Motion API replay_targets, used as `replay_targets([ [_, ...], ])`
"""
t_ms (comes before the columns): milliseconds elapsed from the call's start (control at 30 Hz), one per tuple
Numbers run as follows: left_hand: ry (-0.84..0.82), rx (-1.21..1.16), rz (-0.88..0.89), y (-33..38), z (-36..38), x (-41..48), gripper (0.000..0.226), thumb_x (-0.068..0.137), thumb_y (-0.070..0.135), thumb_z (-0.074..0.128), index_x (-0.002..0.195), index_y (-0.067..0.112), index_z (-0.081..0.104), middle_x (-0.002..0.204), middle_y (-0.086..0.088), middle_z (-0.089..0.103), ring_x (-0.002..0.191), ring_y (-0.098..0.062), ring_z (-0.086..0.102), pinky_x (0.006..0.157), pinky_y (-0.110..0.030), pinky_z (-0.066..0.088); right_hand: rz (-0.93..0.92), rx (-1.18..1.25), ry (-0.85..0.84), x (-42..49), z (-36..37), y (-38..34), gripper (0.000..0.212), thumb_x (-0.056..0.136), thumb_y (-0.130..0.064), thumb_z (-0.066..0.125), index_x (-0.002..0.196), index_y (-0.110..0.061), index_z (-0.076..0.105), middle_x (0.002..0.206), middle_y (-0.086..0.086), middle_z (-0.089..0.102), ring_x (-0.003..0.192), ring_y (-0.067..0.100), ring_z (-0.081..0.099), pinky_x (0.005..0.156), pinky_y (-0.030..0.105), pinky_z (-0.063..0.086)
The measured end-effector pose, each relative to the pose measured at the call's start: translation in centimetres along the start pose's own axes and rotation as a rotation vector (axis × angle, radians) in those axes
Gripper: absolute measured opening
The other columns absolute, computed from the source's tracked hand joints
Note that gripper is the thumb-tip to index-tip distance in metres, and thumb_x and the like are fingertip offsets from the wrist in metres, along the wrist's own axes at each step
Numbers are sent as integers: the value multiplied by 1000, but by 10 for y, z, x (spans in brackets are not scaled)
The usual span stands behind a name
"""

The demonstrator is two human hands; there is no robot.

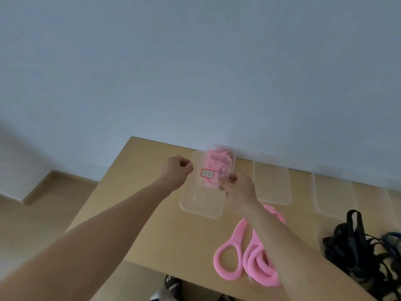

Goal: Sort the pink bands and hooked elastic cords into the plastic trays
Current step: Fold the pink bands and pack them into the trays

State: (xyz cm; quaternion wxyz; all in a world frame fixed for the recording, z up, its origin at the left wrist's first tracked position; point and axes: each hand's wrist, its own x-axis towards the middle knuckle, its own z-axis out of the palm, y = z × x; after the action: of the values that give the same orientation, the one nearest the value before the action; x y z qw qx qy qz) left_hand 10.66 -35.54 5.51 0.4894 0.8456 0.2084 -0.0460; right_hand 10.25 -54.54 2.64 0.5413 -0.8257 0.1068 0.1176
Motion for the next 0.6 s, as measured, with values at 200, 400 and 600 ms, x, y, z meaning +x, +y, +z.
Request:
replay_targets([
  [200,-101,96,92,9,21,48,18,90,11,58,105,13,66,80,2,62,76,-19,59,67,-25,46,17,-165,109,54,-9,-12,32,92,-37,62,86,-7,71,83,6,74,76,24,65,66,31,44],
  [400,-159,174,96,-5,32,89,21,91,11,58,111,8,64,87,-3,62,79,-18,55,66,-22,41,53,-258,198,86,9,-7,33,94,-42,59,77,-14,65,68,-6,62,69,20,55,52,22,34],
  [600,-292,131,64,-12,40,111,29,91,13,56,118,5,61,101,-15,69,86,-29,64,75,-34,52,94,-285,312,98,13,2,33,90,-48,63,90,-15,67,80,-8,62,78,17,58,66,27,37],
])
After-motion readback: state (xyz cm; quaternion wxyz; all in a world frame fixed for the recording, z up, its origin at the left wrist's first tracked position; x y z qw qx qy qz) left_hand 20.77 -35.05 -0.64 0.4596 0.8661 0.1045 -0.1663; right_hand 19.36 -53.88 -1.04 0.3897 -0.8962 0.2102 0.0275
